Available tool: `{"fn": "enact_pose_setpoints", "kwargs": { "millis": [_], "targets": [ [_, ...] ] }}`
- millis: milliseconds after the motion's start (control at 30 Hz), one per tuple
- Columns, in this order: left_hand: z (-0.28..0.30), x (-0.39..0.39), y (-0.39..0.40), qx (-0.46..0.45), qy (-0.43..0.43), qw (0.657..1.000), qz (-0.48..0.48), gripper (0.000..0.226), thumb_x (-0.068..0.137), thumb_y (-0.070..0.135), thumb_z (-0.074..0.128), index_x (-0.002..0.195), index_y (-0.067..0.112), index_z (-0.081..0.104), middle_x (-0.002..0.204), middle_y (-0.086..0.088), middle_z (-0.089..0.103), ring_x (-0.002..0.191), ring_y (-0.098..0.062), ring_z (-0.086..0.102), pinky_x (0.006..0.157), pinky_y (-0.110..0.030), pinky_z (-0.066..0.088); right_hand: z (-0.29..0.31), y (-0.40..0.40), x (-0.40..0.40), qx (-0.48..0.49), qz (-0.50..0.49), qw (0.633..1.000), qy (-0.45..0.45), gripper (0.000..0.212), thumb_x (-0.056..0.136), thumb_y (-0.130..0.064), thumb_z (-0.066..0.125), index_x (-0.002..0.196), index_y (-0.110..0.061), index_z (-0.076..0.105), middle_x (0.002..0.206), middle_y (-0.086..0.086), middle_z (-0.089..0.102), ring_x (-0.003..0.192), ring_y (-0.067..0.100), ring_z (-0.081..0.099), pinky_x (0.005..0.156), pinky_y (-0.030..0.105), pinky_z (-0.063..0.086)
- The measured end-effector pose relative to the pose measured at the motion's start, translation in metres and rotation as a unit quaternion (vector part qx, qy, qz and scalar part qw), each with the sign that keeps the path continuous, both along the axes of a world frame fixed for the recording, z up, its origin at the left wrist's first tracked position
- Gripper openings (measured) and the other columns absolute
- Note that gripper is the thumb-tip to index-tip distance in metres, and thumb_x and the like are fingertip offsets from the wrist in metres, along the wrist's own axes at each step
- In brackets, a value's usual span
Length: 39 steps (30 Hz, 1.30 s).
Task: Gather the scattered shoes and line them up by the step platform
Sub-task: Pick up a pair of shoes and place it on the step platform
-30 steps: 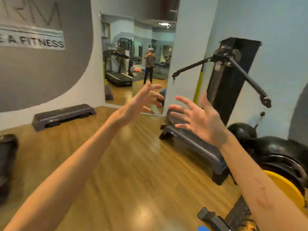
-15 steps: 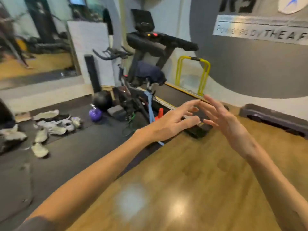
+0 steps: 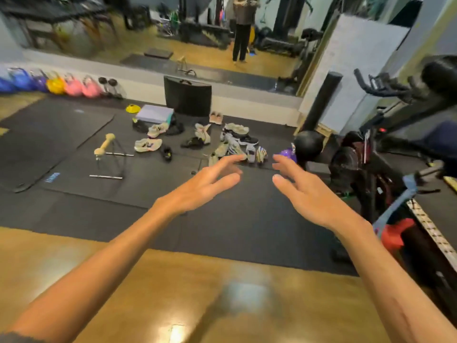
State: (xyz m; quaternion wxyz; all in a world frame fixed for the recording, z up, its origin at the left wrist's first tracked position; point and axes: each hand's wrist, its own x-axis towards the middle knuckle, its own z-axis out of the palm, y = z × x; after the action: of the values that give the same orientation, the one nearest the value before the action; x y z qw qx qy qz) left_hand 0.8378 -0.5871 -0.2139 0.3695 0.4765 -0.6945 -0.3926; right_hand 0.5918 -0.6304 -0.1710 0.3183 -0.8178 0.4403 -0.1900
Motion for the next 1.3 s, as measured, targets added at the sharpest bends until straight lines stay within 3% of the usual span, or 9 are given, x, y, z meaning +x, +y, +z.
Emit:
{"fn": "enact_pose_setpoints", "kwargs": {
  "millis": [233, 367, 433, 533, 700, 867, 1133, 1300],
  "targets": [
    [-0.034, 0.105, -0.037, 0.038, 0.031, 0.993, 0.110, 0.059, 0.084, 0.075, 0.040, 0.136, 0.046, 0.038, 0.125, 0.018, 0.059, 0.122, -0.005, 0.052, 0.096, -0.035, 0.045, -0.039, -0.080, 0.080, 0.063, 0.042, 0.997, 0.012, 0.052, 0.098, -0.049, 0.043, 0.147, -0.038, 0.031, 0.144, -0.011, 0.048, 0.126, -0.003, 0.044, 0.093, 0.010, 0.034],
    [-0.046, 0.114, -0.085, 0.055, 0.063, 0.988, 0.129, 0.064, 0.086, 0.071, 0.034, 0.139, 0.034, 0.038, 0.121, 0.008, 0.062, 0.115, -0.013, 0.058, 0.093, -0.045, 0.049, -0.055, -0.137, 0.107, 0.083, 0.063, 0.994, 0.013, 0.052, 0.096, -0.049, 0.047, 0.145, -0.038, 0.034, 0.142, -0.010, 0.050, 0.129, 0.001, 0.045, 0.101, 0.023, 0.038],
    [-0.053, 0.111, -0.119, 0.065, 0.056, 0.988, 0.131, 0.066, 0.086, 0.070, 0.034, 0.140, 0.032, 0.037, 0.121, 0.008, 0.061, 0.114, -0.013, 0.058, 0.094, -0.047, 0.049, -0.063, -0.169, 0.109, 0.088, 0.069, 0.994, 0.008, 0.052, 0.096, -0.051, 0.047, 0.145, -0.039, 0.034, 0.141, -0.013, 0.050, 0.127, -0.002, 0.045, 0.097, 0.019, 0.037],
    [-0.067, 0.104, -0.173, 0.079, 0.038, 0.988, 0.127, 0.066, 0.085, 0.071, 0.037, 0.139, 0.034, 0.037, 0.117, 0.012, 0.063, 0.112, -0.011, 0.059, 0.094, -0.047, 0.049, -0.082, -0.228, 0.099, 0.097, 0.080, 0.992, 0.020, 0.050, 0.095, -0.049, 0.050, 0.142, -0.039, 0.037, 0.141, -0.012, 0.052, 0.124, -0.005, 0.047, 0.095, 0.018, 0.037],
    [-0.076, 0.083, -0.275, 0.091, 0.029, 0.985, 0.147, 0.058, 0.085, 0.064, 0.043, 0.133, 0.032, 0.044, 0.109, 0.007, 0.067, 0.104, -0.011, 0.063, 0.092, -0.046, 0.050, -0.107, -0.345, 0.085, 0.108, 0.107, 0.987, 0.049, 0.052, 0.095, -0.046, 0.054, 0.143, -0.033, 0.039, 0.141, -0.008, 0.052, 0.128, 0.002, 0.048, 0.105, 0.031, 0.041],
    [-0.068, 0.072, -0.371, 0.061, 0.033, 0.976, 0.206, 0.044, 0.087, 0.062, 0.049, 0.125, 0.040, 0.050, 0.108, 0.007, 0.068, 0.103, -0.011, 0.064, 0.093, -0.039, 0.049, -0.117, -0.463, 0.089, 0.111, 0.146, 0.981, 0.059, 0.049, 0.093, -0.046, 0.056, 0.139, -0.034, 0.044, 0.135, -0.007, 0.056, 0.123, 0.003, 0.051, 0.104, 0.035, 0.044],
    [-0.099, 0.122, -0.509, 0.076, 0.038, 0.955, 0.284, 0.035, 0.091, 0.040, 0.058, 0.123, 0.026, 0.055, 0.102, 0.003, 0.070, 0.100, -0.016, 0.064, 0.096, -0.045, 0.048, -0.160, -0.621, 0.137, 0.158, 0.169, 0.970, 0.071, 0.041, 0.093, -0.040, 0.058, 0.133, -0.034, 0.050, 0.124, -0.012, 0.058, 0.118, 0.004, 0.053, 0.103, 0.039, 0.045],
    [-0.138, 0.174, -0.619, 0.108, 0.042, 0.954, 0.277, 0.039, 0.085, 0.047, 0.064, 0.121, 0.034, 0.055, 0.104, 0.009, 0.068, 0.100, -0.011, 0.063, 0.090, -0.027, 0.048, -0.192, -0.725, 0.195, 0.164, 0.176, 0.963, 0.121, 0.053, 0.093, -0.046, 0.054, 0.142, -0.030, 0.040, 0.137, -0.003, 0.052, 0.125, 0.015, 0.050, 0.102, 0.035, 0.042]
  ]
}}
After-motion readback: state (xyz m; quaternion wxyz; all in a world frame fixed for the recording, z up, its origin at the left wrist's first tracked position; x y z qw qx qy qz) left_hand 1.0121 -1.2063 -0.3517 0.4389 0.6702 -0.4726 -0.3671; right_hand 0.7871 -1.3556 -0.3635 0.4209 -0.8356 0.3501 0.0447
